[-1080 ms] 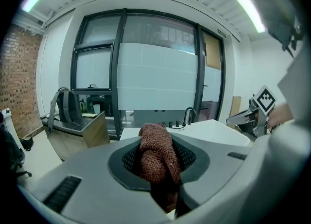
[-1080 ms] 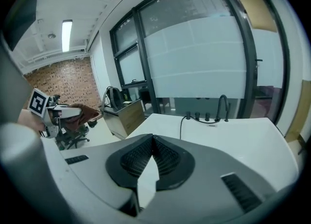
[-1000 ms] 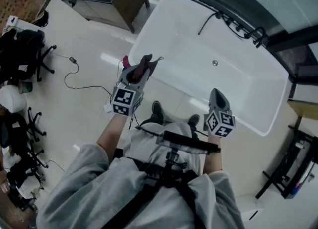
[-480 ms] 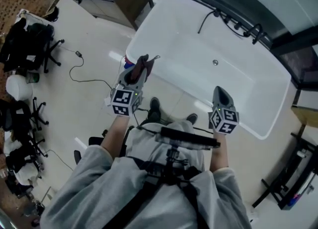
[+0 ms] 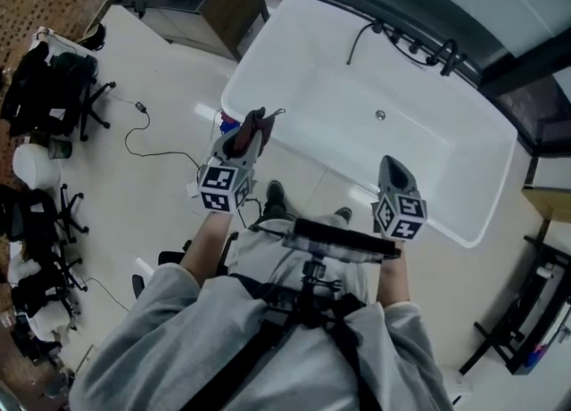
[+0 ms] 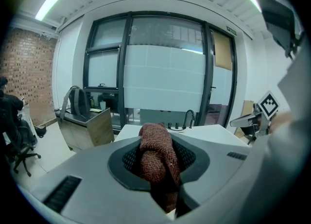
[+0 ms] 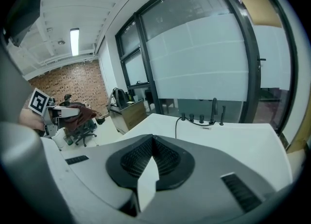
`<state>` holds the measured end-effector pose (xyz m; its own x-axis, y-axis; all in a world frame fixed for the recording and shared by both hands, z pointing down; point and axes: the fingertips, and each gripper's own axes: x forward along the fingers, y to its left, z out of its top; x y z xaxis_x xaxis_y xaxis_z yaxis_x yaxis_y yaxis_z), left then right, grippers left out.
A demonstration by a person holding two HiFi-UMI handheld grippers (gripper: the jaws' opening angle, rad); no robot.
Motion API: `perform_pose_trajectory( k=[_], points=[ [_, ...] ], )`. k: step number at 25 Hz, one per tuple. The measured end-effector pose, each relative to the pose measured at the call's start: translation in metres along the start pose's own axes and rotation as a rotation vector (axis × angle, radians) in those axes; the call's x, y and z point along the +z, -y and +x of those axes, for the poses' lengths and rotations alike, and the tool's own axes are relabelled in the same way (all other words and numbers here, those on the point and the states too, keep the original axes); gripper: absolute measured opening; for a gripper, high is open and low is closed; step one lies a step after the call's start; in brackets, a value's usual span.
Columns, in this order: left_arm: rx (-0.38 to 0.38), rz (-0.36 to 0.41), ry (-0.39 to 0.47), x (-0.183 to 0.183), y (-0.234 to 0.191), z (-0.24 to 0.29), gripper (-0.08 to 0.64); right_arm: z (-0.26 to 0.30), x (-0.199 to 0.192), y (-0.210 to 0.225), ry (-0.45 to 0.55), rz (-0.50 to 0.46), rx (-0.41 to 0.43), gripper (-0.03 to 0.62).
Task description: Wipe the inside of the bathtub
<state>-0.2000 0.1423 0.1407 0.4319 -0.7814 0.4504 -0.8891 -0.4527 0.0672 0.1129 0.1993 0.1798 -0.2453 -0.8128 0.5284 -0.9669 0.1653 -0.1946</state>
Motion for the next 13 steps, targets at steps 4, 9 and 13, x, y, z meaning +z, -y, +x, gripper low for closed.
perform_pose_trajectory(
  k=[4,9,13],
  points=[
    [-0.002,0.019,-0.004,0.0,0.0,0.002,0.098,-0.003,-0.005,0.003,-0.004,0.006,-0.002,0.005],
    [-0.002,0.015,-0.01,-0.002,-0.005,-0.002,0.098,-0.002,-0.01,0.001,-0.009,0.005,-0.003,0.005],
    [-0.005,0.014,-0.016,-0.005,-0.008,-0.006,0.098,-0.001,-0.02,-0.002,-0.043,0.002,-0.014,0.005]
  ],
)
